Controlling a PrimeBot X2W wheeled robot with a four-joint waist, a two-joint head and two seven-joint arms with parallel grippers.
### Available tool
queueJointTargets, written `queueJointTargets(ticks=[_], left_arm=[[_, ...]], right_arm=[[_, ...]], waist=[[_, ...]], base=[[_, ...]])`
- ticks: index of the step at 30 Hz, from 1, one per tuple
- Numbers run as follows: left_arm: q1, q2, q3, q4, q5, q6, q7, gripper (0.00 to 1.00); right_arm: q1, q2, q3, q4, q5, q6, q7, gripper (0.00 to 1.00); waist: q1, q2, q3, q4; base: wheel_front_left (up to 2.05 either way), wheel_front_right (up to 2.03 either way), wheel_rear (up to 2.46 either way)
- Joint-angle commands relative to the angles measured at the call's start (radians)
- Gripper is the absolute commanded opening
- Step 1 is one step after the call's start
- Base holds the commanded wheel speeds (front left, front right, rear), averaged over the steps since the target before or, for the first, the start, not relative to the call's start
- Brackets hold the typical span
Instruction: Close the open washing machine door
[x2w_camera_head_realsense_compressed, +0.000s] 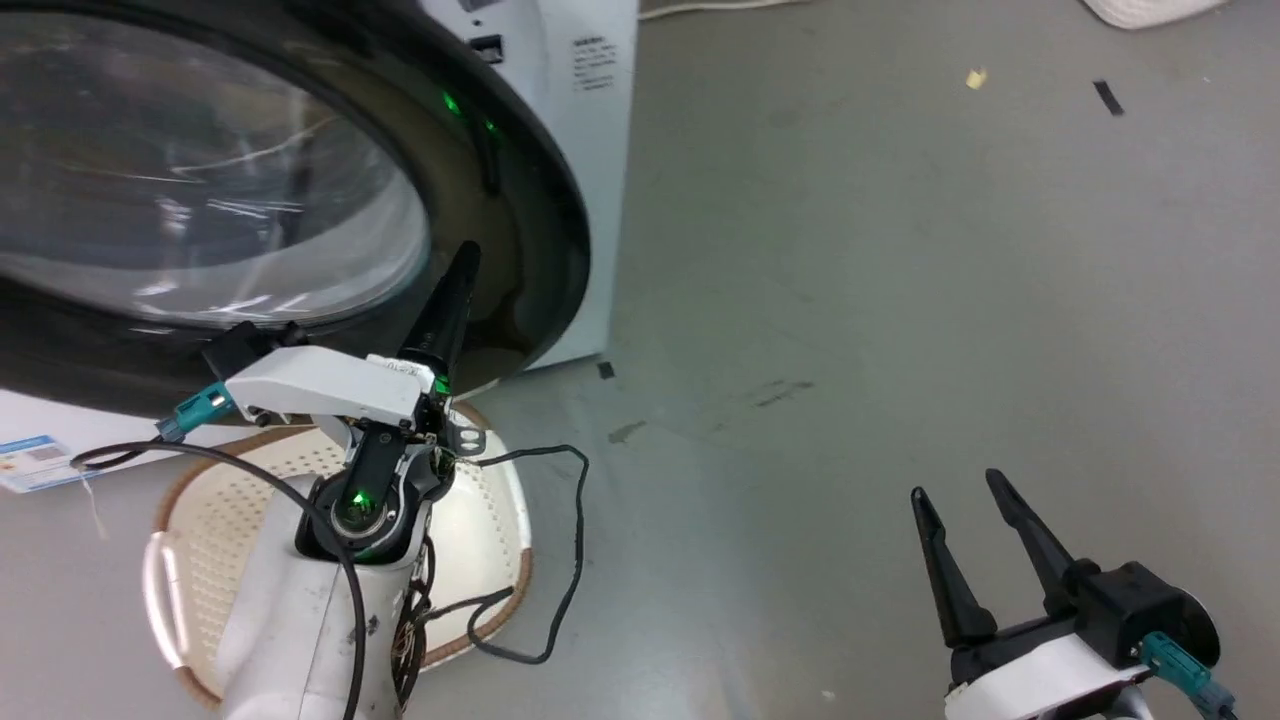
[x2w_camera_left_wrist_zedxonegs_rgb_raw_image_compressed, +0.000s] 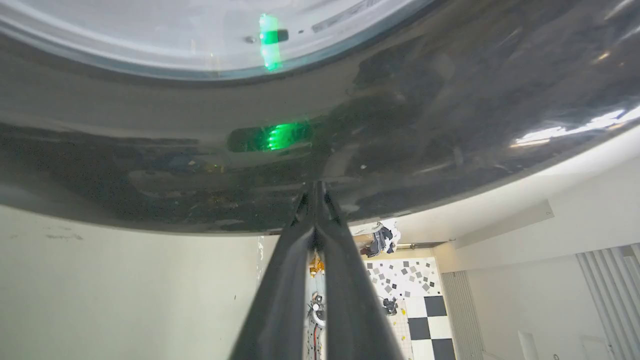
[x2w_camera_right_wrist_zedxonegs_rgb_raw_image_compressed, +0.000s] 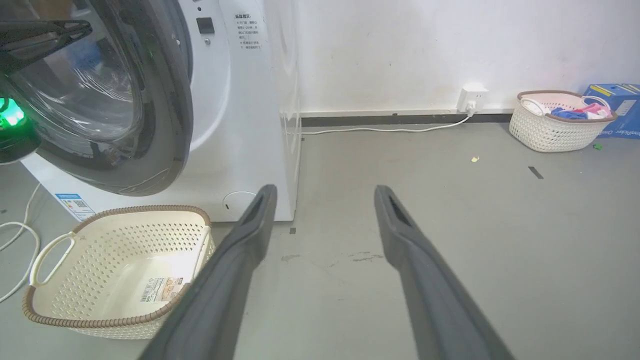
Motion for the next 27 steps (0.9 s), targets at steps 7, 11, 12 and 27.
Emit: queueJointTargets(ticks=[7, 11, 12, 27], left_arm=[[0.227, 0.095, -0.099, -0.206, 0.102, -0.005, -0.073, 1.00], [0.373, 0.204, -0.178, -0.307, 0.242, -0.005, -0.221, 1.00], [0.398, 0.238, -0.198, -0.317, 0.293, -0.005, -0.273, 1.00], [0.600, 0.188, -0.039, -0.414, 1.146, 0.083, -0.390, 1.00]], right_arm=[[0.013, 0.001, -0.001, -0.009, -0.002, 0.001, -0.005, 1.00], [0.036, 0.001, 0.004, -0.013, -0.017, 0.001, -0.005, 1.00], [0.040, 0.001, 0.005, -0.014, -0.022, 0.001, -0.005, 1.00], [0.058, -0.002, 0.065, -0.027, -0.072, 0.001, -0.005, 1.00]], waist=[[-0.0001, -0.0001, -0.084, 0.114], [-0.0001, -0.0001, -0.122, 0.190], [-0.0001, -0.0001, -0.130, 0.209], [-0.0001, -0.0001, -0.194, 0.421]], base=[[0.00, 0.00, 0.00], [0.00, 0.00, 0.00], [0.00, 0.00, 0.00], [0.00, 0.00, 0.00]])
